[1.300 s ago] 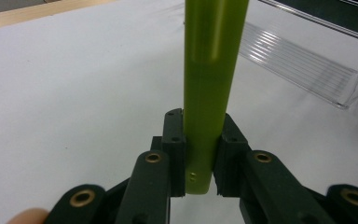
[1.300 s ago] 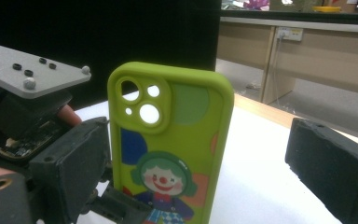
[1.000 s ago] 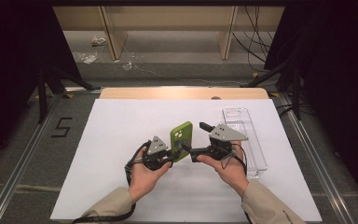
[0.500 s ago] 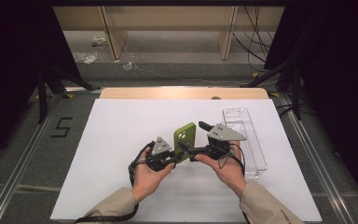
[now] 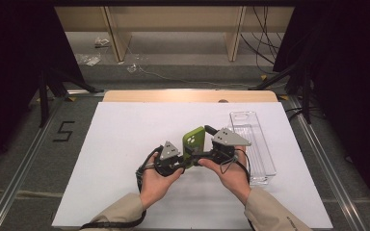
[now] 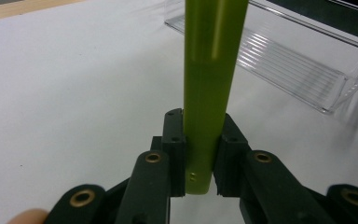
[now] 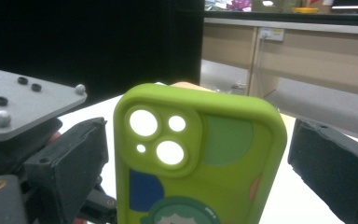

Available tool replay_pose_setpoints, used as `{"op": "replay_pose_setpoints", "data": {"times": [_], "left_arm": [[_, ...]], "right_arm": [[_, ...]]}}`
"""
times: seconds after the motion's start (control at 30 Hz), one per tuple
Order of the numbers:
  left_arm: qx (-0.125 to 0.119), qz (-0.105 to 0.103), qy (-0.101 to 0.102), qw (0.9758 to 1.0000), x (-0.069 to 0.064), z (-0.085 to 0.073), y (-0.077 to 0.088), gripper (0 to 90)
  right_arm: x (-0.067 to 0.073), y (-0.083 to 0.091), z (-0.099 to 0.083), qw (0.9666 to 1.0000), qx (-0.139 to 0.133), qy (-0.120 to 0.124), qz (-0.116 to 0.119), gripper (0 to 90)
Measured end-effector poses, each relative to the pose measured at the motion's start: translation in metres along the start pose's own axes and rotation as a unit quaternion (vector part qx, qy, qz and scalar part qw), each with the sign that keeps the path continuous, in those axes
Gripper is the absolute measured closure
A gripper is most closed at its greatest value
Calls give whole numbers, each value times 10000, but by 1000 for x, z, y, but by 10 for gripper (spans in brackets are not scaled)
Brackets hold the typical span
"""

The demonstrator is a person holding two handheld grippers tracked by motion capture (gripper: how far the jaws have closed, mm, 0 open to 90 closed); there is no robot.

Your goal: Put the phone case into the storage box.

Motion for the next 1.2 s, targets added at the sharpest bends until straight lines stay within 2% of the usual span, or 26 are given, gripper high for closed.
{"op": "replay_pose_setpoints", "data": {"times": [0.83,1.2], "left_arm": [[-21,-4,-42,10000,-6,0,-3,768],[-25,1,-53,10000,-6,0,-3,768]], "right_arm": [[1,-4,-4,9999,32,-75,-87,99],[-1,-3,-4,9998,2,-87,-152,147]]}}
Point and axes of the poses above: each handheld gripper's, and its own axes: y roughly backward along the jaws, z roughly out of its top, x roughly to its left, the point moved 8 cm from there along -y, roughly forward along the jaws, and after that the axes turned 8 degrees about z, right-handed, at the moved point
